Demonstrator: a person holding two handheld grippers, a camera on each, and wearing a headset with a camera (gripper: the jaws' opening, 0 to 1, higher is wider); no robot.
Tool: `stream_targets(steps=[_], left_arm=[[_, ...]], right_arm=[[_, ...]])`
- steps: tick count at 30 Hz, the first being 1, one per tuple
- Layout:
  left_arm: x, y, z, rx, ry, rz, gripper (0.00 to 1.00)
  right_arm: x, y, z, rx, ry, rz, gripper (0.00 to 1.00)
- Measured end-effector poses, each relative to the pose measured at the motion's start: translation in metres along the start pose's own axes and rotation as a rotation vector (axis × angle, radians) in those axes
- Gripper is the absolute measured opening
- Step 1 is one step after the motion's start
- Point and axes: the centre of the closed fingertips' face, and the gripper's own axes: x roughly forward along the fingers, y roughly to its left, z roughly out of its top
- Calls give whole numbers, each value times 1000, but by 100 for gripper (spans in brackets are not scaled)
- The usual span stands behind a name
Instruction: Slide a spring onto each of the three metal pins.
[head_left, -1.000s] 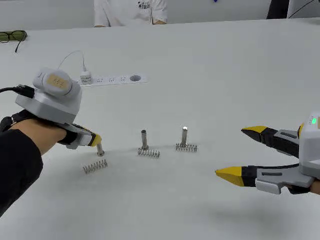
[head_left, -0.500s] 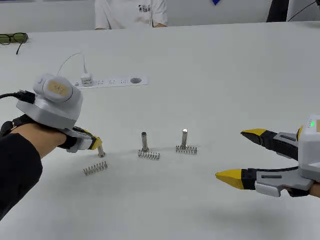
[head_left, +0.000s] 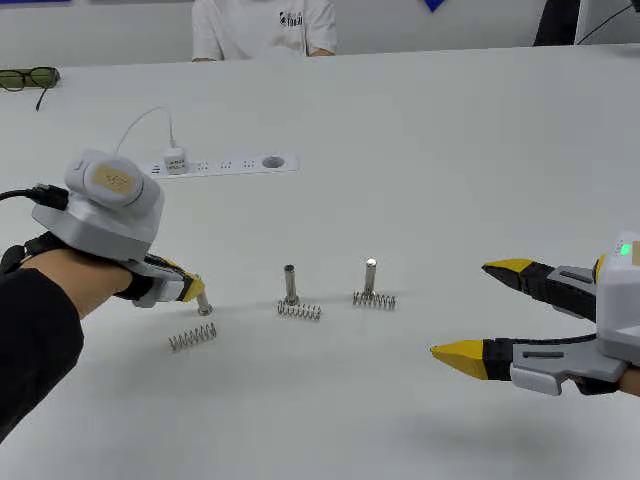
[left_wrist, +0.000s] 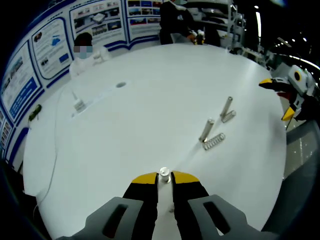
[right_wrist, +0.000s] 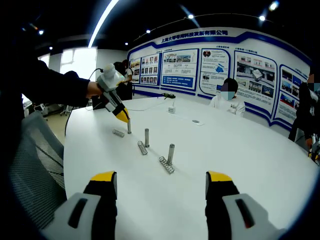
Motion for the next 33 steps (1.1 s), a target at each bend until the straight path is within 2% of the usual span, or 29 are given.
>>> stream_targets(steps=[6, 15, 26, 30, 33], left_arm=[[-2, -1, 0, -5, -6, -3, 12], [-9, -3, -9, -21, -11, -13, 15], [-14, -3, -33, -30, 17, -21, 16], [-12, -9, -40, -18, 31, -44, 19], [-10, -17, -44, 20, 46, -79, 19]], right_arm=[[0, 1, -1, 1, 3, 2, 73], [0, -1, -2, 1, 4, 2, 73], [1, -2, -3, 1, 5, 4, 73], [1, -2, -3, 3, 6, 5, 73], [1, -2, -4, 5, 7, 4, 73]])
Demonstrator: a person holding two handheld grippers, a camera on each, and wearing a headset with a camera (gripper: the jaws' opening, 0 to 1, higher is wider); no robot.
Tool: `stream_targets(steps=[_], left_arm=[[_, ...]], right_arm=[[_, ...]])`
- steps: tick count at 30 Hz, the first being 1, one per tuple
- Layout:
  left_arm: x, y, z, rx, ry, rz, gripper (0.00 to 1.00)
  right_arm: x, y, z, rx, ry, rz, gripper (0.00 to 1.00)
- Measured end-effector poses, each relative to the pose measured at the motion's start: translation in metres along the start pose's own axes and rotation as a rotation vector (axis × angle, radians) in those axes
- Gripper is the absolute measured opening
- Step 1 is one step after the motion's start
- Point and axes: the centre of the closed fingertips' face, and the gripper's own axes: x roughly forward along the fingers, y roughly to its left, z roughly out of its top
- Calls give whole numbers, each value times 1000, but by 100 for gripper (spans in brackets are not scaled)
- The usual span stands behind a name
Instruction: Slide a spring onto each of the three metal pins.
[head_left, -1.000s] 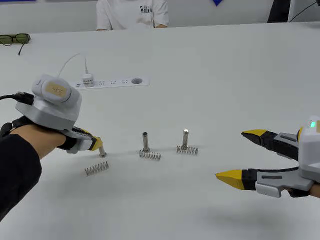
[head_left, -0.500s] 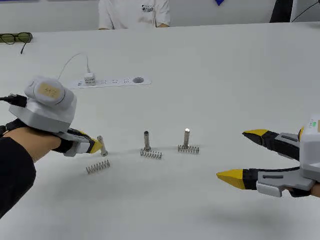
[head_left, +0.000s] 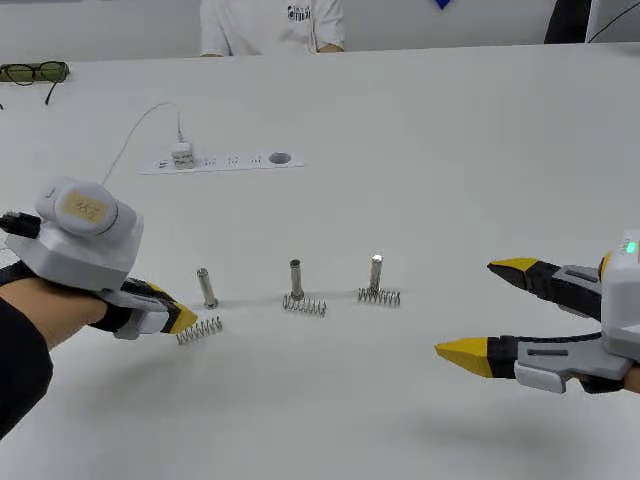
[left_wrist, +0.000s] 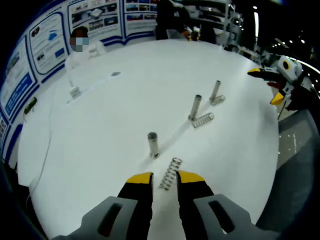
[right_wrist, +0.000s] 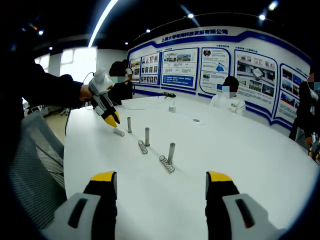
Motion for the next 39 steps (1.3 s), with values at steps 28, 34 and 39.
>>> stream_targets(steps=[28, 34, 39], left_arm=[[15, 0, -25, 183, 86, -53, 15], [15, 2, -25, 180, 78, -49, 12], [12, -1, -25, 179, 73, -53, 11]], right_arm=[[0, -1, -2, 9, 6, -4, 74], [0, 0, -2, 9, 7, -2, 74], [0, 0, -2, 8, 8, -1, 74]])
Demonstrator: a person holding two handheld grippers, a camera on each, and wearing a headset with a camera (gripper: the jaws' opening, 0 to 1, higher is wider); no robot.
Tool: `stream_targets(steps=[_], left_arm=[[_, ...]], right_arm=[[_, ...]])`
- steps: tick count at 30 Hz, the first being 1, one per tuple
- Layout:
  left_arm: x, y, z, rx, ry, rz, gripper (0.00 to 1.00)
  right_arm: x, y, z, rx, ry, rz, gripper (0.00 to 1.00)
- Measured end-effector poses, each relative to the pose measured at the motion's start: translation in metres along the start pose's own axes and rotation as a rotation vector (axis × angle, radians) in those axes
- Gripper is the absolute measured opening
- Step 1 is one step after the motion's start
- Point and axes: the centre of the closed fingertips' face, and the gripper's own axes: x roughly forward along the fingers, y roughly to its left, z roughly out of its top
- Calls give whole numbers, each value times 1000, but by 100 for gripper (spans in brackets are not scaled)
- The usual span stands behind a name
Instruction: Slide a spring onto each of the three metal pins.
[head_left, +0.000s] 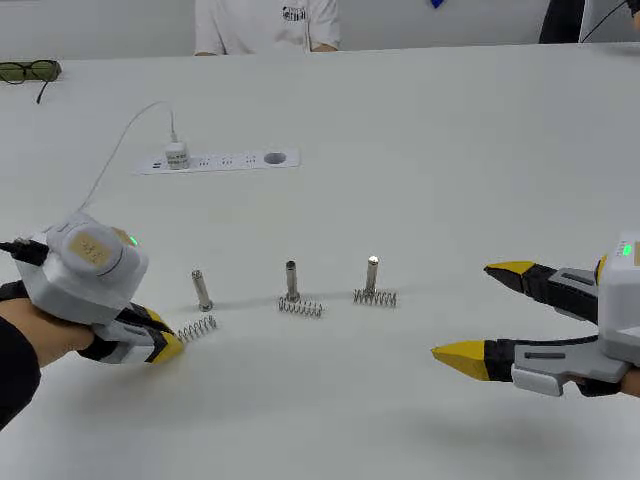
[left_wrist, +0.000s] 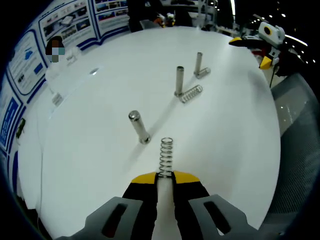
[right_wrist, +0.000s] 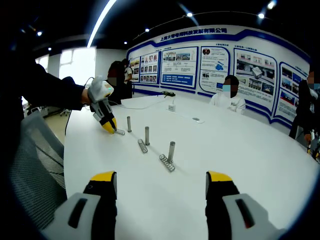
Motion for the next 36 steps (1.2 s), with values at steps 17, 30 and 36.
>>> stream_targets(steps=[17, 30, 36], left_arm=[[-16, -1, 16, 8, -52, 21, 11], [-24, -2, 30, 16, -88, 29, 10], [-25, -1, 33, 13, -94, 30, 10]], right_arm=[[0, 0, 0, 1, -2, 3, 74], [1, 1, 1, 1, -4, 2, 74], [0, 1, 1, 2, -5, 1, 74]])
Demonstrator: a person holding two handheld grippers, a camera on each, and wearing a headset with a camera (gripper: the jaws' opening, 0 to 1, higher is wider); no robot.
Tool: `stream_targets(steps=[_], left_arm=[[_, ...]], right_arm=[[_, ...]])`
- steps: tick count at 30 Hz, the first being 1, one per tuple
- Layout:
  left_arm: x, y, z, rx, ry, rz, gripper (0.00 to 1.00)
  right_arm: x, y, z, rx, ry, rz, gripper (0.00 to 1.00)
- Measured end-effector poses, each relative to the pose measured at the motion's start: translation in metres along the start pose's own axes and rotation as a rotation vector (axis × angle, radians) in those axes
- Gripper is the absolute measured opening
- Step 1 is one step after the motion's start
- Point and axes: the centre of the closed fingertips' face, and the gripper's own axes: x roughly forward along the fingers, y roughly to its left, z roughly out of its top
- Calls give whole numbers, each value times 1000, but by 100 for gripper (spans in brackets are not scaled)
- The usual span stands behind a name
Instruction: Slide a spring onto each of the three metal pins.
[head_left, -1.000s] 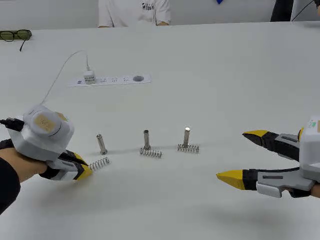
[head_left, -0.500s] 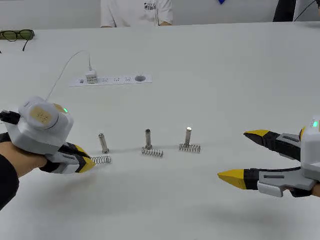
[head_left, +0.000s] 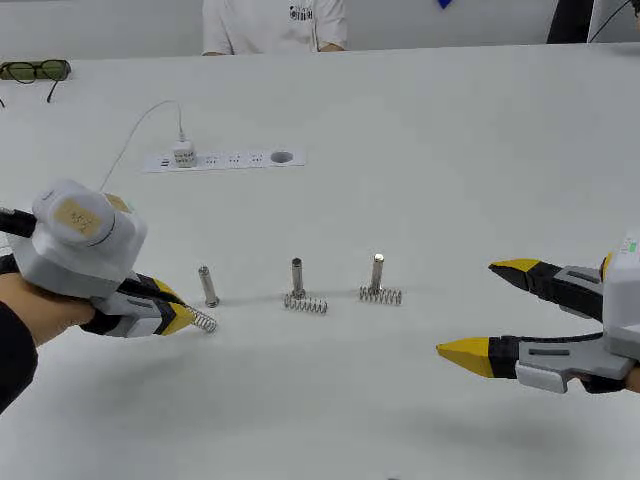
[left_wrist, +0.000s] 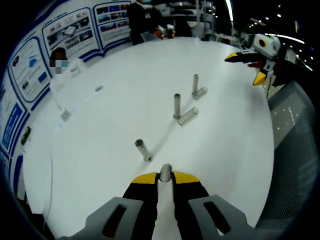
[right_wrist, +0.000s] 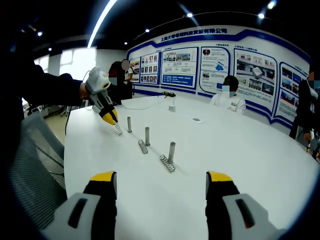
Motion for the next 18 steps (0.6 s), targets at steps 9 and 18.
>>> stream_targets(steps=[9, 18], left_arm=[[-2, 3, 6, -19, -12, 4, 10], [-6, 4, 6, -38, -6, 0, 10]], right_arm=[[0, 0, -1, 1, 0, 0, 74], [0, 0, -1, 0, 3, 1, 74]])
